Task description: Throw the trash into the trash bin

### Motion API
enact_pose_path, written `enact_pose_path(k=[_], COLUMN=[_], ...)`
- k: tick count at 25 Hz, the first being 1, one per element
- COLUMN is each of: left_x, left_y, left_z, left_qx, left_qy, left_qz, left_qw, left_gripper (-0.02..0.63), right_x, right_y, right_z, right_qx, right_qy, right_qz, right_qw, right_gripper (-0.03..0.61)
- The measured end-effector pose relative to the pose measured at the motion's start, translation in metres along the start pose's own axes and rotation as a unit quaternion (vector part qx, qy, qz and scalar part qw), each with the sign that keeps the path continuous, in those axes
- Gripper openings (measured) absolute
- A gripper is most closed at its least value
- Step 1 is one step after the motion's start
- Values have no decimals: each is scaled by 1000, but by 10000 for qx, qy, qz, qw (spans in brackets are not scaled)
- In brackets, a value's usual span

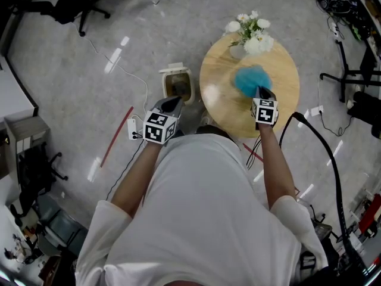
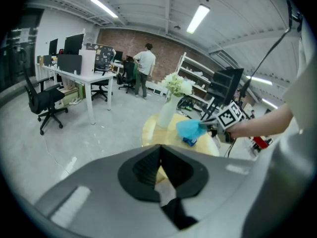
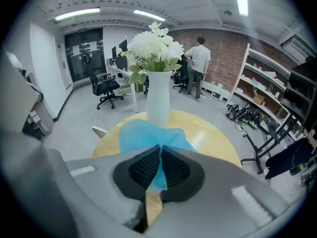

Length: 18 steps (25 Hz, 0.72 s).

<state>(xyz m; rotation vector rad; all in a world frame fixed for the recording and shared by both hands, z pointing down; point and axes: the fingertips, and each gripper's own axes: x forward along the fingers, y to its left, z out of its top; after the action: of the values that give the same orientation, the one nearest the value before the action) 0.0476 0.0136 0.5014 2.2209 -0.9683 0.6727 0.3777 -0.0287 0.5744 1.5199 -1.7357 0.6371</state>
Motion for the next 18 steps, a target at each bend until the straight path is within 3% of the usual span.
enact_pose_path(k=[9,18], left_x=[-16,-30], left_y=[12,21], left_z=[-15,-29], left_qx=[-64,-171], left_qy=[20,-46], left_qz=[23,27], left_qw=[10000,9998], left_gripper=[3,4], right_x=[-10,-19], right_y=[26,79], right_z=[15,24], right_qx=[32,-389], right_qy=[-261,-423], right_qz=[89,439], right_qw=[9996,9974], right_gripper=[3,3])
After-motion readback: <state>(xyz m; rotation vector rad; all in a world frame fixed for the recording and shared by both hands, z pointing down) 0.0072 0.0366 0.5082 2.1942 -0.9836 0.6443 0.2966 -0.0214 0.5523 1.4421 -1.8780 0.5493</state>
